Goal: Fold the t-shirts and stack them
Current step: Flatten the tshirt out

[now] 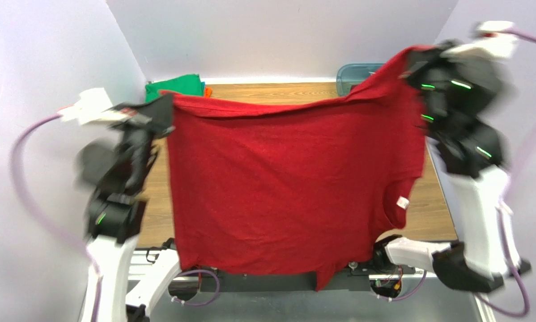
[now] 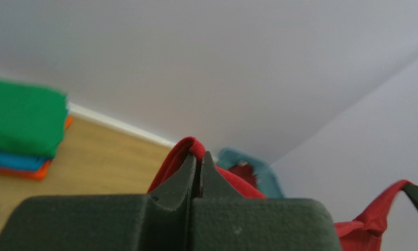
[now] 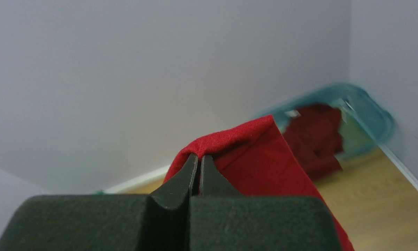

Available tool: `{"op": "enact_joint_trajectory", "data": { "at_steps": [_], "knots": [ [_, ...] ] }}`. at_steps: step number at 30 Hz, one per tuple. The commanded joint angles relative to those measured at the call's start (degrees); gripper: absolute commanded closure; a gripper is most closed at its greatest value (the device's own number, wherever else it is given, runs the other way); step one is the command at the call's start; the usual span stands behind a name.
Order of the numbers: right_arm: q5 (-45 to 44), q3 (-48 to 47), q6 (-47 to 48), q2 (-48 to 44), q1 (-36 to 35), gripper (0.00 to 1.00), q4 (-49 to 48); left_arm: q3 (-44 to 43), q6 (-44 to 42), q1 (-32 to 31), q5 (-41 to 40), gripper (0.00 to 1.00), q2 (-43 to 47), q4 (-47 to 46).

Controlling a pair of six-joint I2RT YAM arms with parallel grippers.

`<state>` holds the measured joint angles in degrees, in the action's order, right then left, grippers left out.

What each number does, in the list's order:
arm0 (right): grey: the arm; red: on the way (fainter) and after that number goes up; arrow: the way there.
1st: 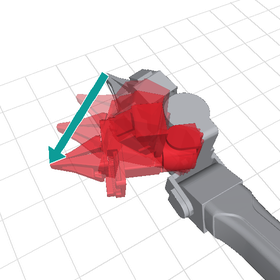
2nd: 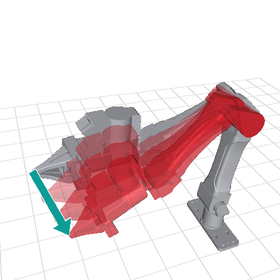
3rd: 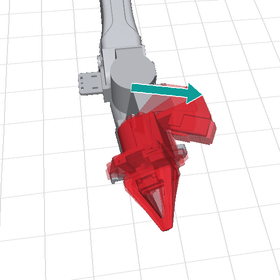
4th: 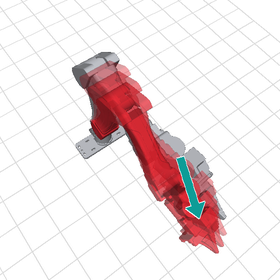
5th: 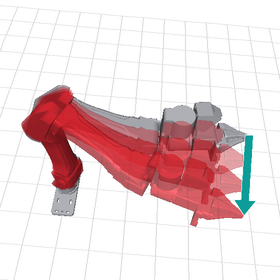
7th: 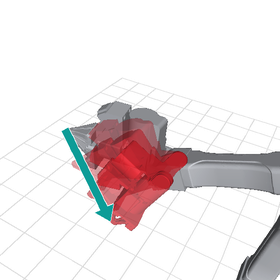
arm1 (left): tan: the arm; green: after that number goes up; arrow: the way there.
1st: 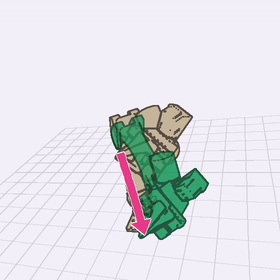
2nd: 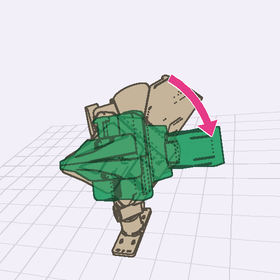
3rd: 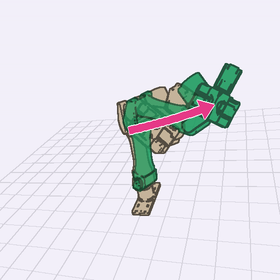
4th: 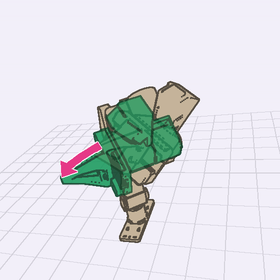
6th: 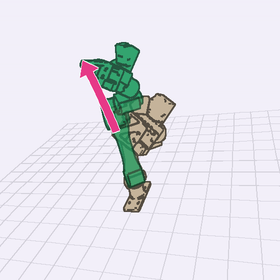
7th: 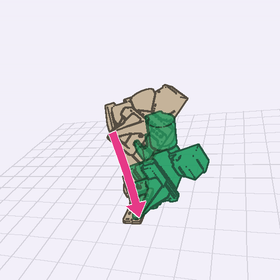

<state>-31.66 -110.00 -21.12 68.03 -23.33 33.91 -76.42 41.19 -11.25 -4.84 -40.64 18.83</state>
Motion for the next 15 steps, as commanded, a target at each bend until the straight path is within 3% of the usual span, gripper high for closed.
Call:
{"op": "enact_joint_trajectory", "data": {
  "at_steps": [1, 4, 7, 10, 11, 15],
  "knots": [
    [-11.22, 12.38, 1.36, 2.8, -0.05, 0.99, -6.83, 10.04, 0.82, 0.35, -9.73, 1.0, -5.31, -6.05],
    [-8.53, 23.54, -1.09, 5.79, 2.58, 0.99, -12.54, 17.78, 0.65, 0.43, -11.41, 1.0, -10.84, -13.17],
    [-0.79, 31.32, -4.35, 12.45, 7.76, 0.99, -18.34, 22.36, -0.23, 1.57, -12.91, 1.0, -23.8, -18.56],
    [4.14, 32.74, -5.77, 22.62, 11.81, 0.99, -21.42, 21.06, -1.37, 4.64, -10.21, 1.0, -34.82, -22.07],
    [6.15, 31.96, -5.6, 25.2, 12.25, 0.99, -22.04, 18.79, -1.46, 5.35, -9.41, 1.0, -42.42, -23.21],
    [9.15, 26.69, -3.31, 37.77, 13.05, 0.99, -23.63, 10.52, -2.87, 7.55, -4.49, 1.0, -58.56, -25.25]
  ]
}}
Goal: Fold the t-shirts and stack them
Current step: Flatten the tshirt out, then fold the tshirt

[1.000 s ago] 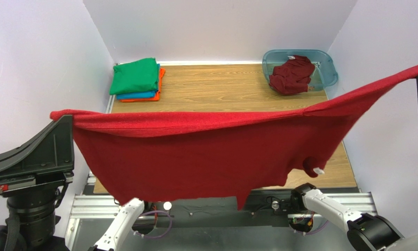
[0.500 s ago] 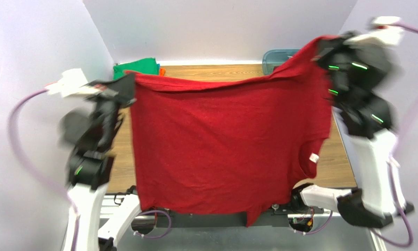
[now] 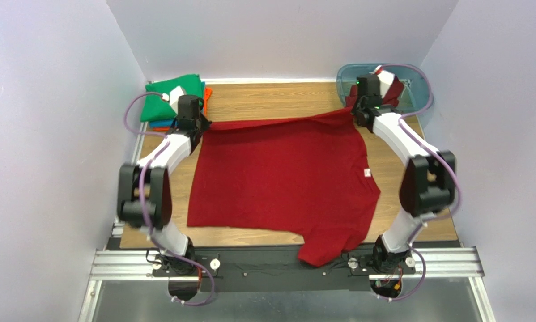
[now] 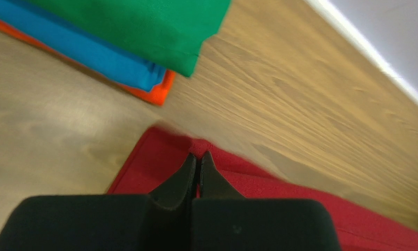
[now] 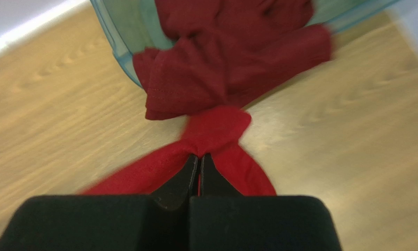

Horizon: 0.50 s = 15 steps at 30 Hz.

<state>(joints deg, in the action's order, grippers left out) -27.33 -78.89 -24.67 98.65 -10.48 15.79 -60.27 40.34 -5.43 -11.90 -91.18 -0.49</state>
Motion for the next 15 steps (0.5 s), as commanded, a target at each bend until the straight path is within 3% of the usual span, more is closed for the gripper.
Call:
{"op": "enact_joint_trajectory", "data": {
  "at_steps": [1, 5, 15],
  "knots": [
    [5.18, -5.47, 0.67, 8.82, 0.28, 0.99, -5.42, -7.04, -2.19, 1.83, 4.06, 1.0, -10.23, -6.19],
    [4.92, -7.24, 1.46, 12.53, 0.29, 0.99, -5.6, -11.53, -2.19, 1.83, 4.87, 1.0, -16.74, -7.59],
    [6.94, -1.71, 1.29, 7.26, 0.2, 0.99, -5.07, -9.52, -2.98, 1.92, 4.43, 1.0, -14.56, -7.68]
  ]
}}
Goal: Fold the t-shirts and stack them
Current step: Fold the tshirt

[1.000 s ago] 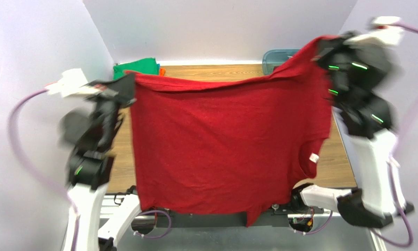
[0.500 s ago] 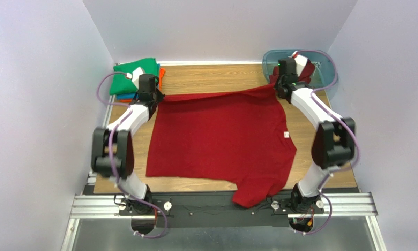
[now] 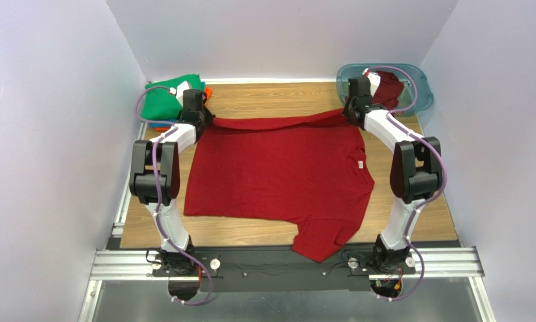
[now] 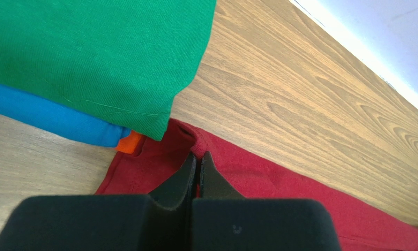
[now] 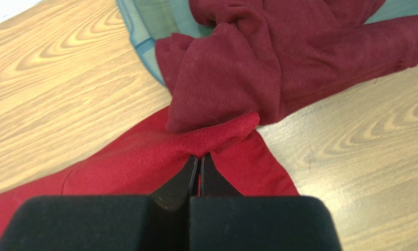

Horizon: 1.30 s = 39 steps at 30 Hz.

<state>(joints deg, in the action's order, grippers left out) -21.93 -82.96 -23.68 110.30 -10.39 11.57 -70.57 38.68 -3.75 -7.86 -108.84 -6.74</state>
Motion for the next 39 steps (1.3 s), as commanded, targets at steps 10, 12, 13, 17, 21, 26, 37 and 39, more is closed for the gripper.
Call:
{"op": "enact_joint_trajectory", "data": {
  "at_steps": [10, 12, 13, 17, 21, 26, 37, 39],
  "knots": [
    [6.46, 7.89, -3.73, -14.84, 0.11, 0.99, 12.5, 2.89, -3.08, 0.76, -0.93, 1.0, 8.37, 3.23],
    [6.99, 9.3, -5.23, -17.39, 0.11, 0.99, 14.26, 3.94, -3.34, 0.76, -0.41, 1.0, 9.69, 3.49],
    [6.82, 10.44, -5.58, -18.27, 0.11, 0.99, 14.61, 4.29, -3.43, 0.76, -0.23, 1.0, 9.96, 3.58],
    [7.6, 12.47, -6.29, -22.4, 0.2, 0.99, 18.12, 6.14, -3.69, 0.76, -0.84, 1.0, 11.8, 4.63],
    [8.75, 14.4, -7.25, -24.78, -0.07, 0.99, 21.46, 7.02, -3.7, 0.76, -1.37, 1.0, 12.77, 6.21],
    [9.8, 17.03, -8.92, -28.46, -0.15, 0.99, 24.9, 8.86, -4.22, 0.76, -2.16, 1.0, 14.53, 6.65],
    [16.92, 23.71, -11.56, -34.18, -1.56, 0.99, 29.82, 10.62, -5.63, 0.85, -2.25, 1.0, 16.28, 10.08],
    [16.92, 24.59, -11.82, -34.36, -1.47, 0.98, 31.05, 11.5, -5.28, 0.85, -2.51, 1.0, 16.9, 10.69]
  ]
}}
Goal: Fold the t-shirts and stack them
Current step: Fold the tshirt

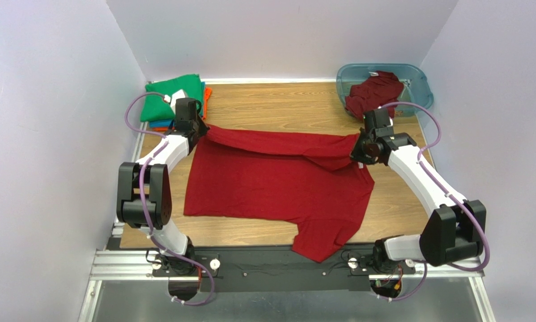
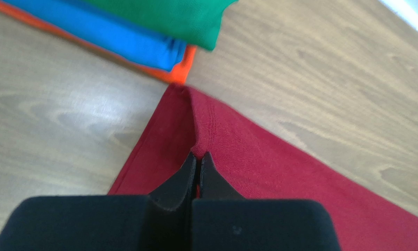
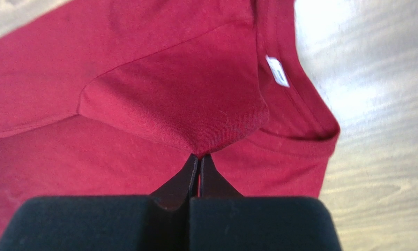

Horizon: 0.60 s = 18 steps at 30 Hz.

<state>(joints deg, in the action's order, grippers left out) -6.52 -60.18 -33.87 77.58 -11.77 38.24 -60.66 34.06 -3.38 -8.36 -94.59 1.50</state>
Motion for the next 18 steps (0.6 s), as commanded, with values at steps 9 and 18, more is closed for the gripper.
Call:
{"op": "enact_joint_trajectory", "data": {
  "at_steps": [9, 18],
  "knots": [
    [8.45, 9.29, 1.78, -5.94, -0.27, 0.38, 4.83, 6.7, 1.18, 0.48, -8.5, 0.21, 7.39, 6.76],
    [12.31, 4.81, 8.64, -8.41, -0.36, 0.0, 3.17, 6.87, 1.36, 0.39, -4.57, 0.03, 16.27, 7.91]
  ]
}}
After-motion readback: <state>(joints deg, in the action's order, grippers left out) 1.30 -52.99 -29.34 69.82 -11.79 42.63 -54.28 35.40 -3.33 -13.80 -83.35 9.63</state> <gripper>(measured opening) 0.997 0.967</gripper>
